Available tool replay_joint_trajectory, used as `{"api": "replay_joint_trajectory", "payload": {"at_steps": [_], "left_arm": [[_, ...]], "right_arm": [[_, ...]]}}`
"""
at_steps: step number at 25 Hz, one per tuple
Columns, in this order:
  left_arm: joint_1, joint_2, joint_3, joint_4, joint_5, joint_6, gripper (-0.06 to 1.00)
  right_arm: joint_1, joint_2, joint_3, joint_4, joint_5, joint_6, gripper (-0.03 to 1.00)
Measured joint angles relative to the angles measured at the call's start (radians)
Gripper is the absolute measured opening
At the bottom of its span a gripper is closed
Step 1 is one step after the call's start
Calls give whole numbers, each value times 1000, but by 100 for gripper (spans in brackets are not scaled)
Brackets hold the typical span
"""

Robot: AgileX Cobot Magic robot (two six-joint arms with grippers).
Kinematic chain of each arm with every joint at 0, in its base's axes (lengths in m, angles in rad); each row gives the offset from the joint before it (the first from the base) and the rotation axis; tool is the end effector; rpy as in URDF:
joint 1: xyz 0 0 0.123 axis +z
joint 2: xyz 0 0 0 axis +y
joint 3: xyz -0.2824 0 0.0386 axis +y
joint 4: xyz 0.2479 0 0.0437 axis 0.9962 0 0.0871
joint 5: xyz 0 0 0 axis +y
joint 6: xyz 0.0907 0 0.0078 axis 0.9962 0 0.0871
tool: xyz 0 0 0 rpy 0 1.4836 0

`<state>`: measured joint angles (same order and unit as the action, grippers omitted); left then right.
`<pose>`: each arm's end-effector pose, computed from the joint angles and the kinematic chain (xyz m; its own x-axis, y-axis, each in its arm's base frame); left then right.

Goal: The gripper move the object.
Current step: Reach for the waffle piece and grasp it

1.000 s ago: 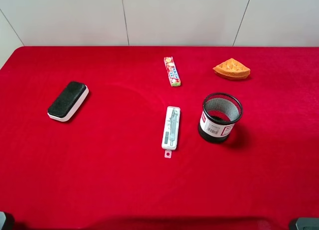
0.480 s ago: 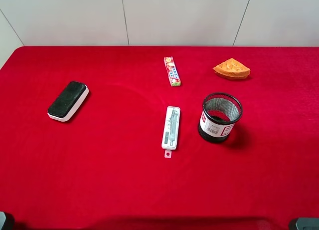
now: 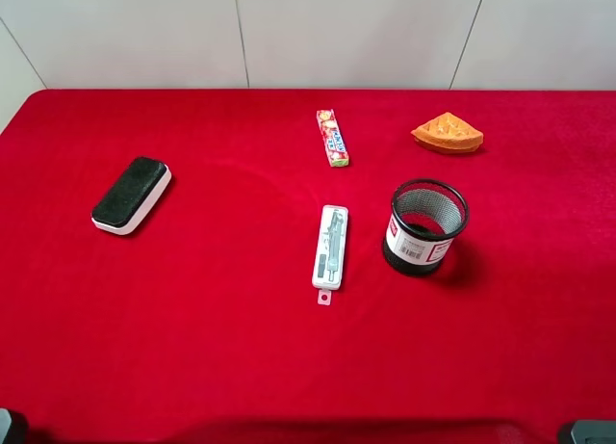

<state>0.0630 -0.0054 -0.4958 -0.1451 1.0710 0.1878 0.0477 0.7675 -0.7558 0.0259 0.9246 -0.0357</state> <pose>-0.0053 -0.0119 0.2758 -0.4502 0.0885 -0.8886 0.1037 0.9935 0.0464 0.1318 0.0082 0.3193 -0.7483 -0.0558 -0.6610 -0.0764 0.9971 0.0022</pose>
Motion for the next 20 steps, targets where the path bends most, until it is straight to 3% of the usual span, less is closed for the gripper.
{"api": "replay_joint_trajectory", "payload": {"at_steps": [7, 20], "left_arm": [[0, 0, 0, 0, 0, 0, 99], [0, 0, 0, 0, 0, 0, 99]], "right_arm": [[0, 257, -140, 0, -11, -34, 69], [0, 739, -432, 14, -53, -224, 69]]}}
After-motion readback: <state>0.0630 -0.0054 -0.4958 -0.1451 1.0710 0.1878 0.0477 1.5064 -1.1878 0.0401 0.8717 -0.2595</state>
